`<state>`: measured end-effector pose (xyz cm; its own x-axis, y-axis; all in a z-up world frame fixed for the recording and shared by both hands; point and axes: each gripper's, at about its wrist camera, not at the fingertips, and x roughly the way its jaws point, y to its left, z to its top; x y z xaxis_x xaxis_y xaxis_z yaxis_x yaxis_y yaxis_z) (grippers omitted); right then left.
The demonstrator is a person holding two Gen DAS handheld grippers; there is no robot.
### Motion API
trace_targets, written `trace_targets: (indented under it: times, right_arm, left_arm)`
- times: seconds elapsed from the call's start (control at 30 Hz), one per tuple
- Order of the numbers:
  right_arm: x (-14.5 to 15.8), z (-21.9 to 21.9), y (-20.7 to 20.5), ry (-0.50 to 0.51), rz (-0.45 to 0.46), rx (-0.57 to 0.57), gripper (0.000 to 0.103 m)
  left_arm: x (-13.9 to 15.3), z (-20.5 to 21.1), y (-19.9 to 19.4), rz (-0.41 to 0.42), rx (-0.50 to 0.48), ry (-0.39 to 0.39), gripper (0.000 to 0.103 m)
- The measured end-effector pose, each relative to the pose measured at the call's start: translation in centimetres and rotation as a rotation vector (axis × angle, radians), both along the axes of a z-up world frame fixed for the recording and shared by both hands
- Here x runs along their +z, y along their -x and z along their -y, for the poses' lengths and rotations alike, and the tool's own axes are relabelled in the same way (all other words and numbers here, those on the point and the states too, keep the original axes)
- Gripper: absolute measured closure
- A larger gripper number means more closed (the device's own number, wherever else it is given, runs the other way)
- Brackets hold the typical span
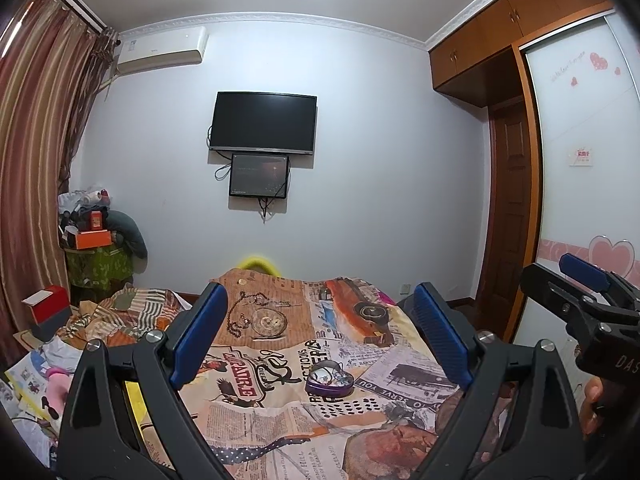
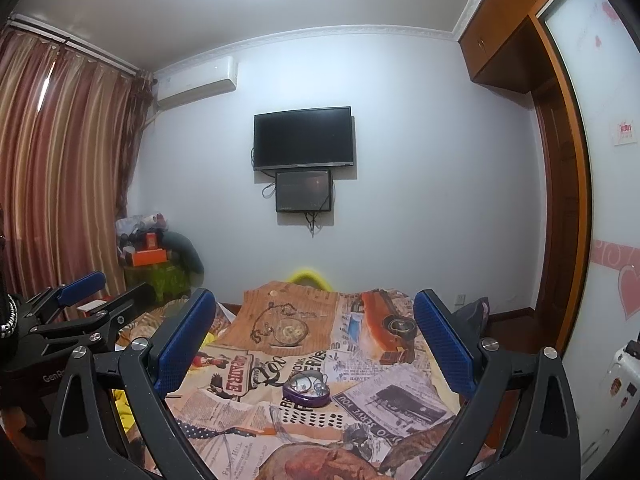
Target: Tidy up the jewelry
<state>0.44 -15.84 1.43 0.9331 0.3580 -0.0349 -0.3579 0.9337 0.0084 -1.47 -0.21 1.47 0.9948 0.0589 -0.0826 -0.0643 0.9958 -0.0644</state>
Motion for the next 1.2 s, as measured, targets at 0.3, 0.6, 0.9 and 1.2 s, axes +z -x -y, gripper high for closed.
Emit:
trace_targets:
  times: [0.3,0.6,0.9,1.2]
  right_arm:
    - [0.16,0.18,0.02,0.000,-0.006,-0.002,0.004]
    - [0.13,0.32,0.02,0.000,-0.009,-0.001,0.004]
    - [-0.17,0.32,-0.03,-0.002,-0.015,-0.002,0.004]
    - [-0.08,0.31,-0.05,-0.004,-0.017,-0.001,0.004]
  left_arm:
    - [0.08,0.03,0.02,-0.003,-0.004,0.000,0.009]
    - [0.16,0.04,-0.14,-0.007,-0.015,0.013,0.008]
    - [0.15,0.03,-0.34,-0.008,-0.028,0.022,0.008]
    - [-0.02,-0.04,-0.45,-0.008,-0.031,0.023,0.008]
